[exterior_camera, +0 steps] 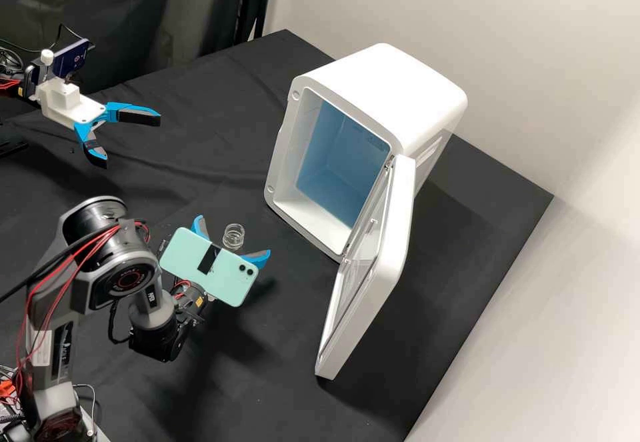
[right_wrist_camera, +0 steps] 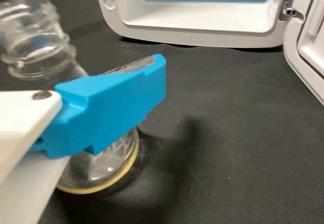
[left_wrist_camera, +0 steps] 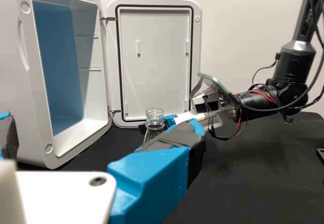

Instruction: Place the flask in the incubator

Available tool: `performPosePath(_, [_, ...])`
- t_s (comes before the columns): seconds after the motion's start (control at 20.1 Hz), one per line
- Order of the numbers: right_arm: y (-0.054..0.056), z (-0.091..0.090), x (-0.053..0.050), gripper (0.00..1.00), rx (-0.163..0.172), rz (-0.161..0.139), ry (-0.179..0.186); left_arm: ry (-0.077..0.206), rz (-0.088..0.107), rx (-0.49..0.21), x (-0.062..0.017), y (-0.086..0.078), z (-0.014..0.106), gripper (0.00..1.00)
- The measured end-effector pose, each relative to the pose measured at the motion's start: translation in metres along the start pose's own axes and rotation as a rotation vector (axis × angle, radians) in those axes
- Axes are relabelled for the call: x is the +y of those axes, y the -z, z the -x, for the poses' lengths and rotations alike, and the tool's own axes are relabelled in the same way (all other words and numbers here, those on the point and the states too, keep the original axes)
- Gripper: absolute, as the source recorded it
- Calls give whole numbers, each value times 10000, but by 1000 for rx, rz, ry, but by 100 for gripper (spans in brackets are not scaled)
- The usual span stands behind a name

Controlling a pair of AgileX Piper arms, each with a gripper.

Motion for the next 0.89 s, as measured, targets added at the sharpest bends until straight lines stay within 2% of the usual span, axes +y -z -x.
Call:
performPosePath(0.25, [-52,-129,-49,100,-31,55,-4,0,0,0,0,0,0,100])
performPosePath(0.35, [-44,-152,-68,100,-28,74,3,0,0,0,0,0,0,100])
performPosePath(0.7, [-50,-158,-76,100,-35,78,2,1,0,-2,-1,-4,-2,100])
performPosePath(0.85, [-50,-158,-76,100,-35,100,2,1,0,-2,-1,-4,-2,100])
performPosePath(0.89, [-50,-158,-76,0,-35,100,2,1,0,-2,-1,-4,-2,100])
